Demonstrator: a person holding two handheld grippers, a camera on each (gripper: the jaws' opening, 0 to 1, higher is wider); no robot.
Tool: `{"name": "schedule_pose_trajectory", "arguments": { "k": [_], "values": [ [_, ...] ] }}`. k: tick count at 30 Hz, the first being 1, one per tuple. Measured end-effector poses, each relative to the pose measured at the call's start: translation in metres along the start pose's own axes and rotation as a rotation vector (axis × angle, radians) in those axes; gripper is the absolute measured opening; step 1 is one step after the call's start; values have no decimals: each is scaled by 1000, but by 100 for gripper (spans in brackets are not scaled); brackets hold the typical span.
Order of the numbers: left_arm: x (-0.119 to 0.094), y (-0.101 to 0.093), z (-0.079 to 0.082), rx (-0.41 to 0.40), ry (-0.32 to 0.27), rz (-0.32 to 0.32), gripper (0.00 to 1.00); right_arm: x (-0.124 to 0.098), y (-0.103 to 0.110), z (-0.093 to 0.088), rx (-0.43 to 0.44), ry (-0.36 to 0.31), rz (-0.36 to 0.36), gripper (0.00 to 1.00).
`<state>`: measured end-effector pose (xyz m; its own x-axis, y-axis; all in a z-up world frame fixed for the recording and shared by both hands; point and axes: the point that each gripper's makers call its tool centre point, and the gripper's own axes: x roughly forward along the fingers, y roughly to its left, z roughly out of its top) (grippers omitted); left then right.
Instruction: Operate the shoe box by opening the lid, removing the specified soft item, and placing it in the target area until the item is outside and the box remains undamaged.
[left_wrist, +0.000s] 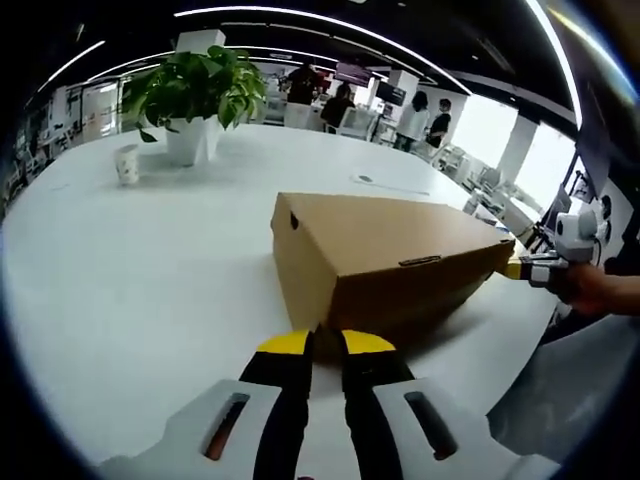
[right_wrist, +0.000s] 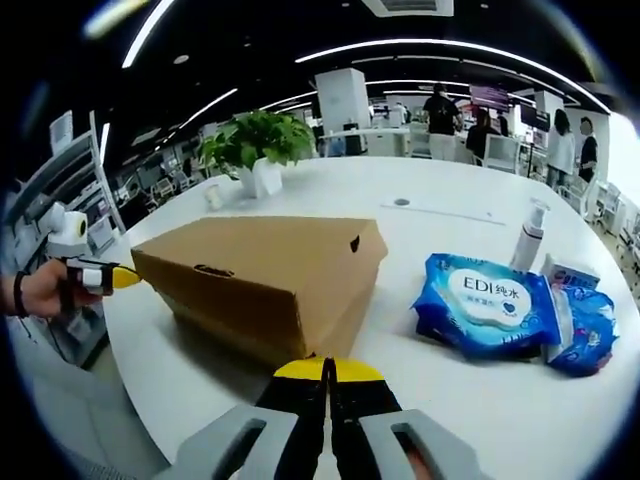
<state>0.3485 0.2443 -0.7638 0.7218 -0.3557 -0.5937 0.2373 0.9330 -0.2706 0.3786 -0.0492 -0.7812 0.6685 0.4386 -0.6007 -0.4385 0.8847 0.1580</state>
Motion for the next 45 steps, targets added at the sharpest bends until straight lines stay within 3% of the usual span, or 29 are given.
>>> {"name": "schedule_pose_trajectory", "arguments": {
  "k": [7, 12, 16, 18, 20, 23, 25, 28, 30, 38, 41, 45],
  "values": [
    [-1, 3, -7, -30, 17, 11, 8, -2, -3, -9, 17, 26, 2, 0],
    [-11, 13, -1, -70, -6, 33, 8, -15, -16, -4, 39, 13, -10, 0],
    [-22, 19, 14, -137, -43, 33, 14, -27, -22, 19, 142, -57, -1, 6],
    [-25, 22, 22, -141, -53, 52, 18, -31, -18, 33, 206, -94, 32, 14],
    [-26, 17, 34, -194, -84, 25, 25, -32, -12, 46, 245, -131, 65, 23],
    [-19, 4, 49, -212, -97, -18, 32, -29, 5, 56, 293, -147, 132, 28],
    [-11, -5, 52, -199, -85, -34, 33, -24, 15, 53, 317, -116, 156, 32],
    [1, -12, 40, -185, -13, -41, 32, -13, 21, 43, 294, -66, 149, 32],
    [7, -15, 35, -208, 3, -49, 31, -7, 22, 32, 293, -20, 134, 32],
    [19, -11, 10, -215, 76, -34, 28, 5, 23, 17, 298, 1, 120, 27],
    [21, -11, 12, -220, 76, -37, 28, 4, 21, 16, 337, -18, 131, 28],
    [25, -10, 15, -209, 77, -38, 28, 6, 20, 19, 324, -24, 130, 28]
  ]
}}
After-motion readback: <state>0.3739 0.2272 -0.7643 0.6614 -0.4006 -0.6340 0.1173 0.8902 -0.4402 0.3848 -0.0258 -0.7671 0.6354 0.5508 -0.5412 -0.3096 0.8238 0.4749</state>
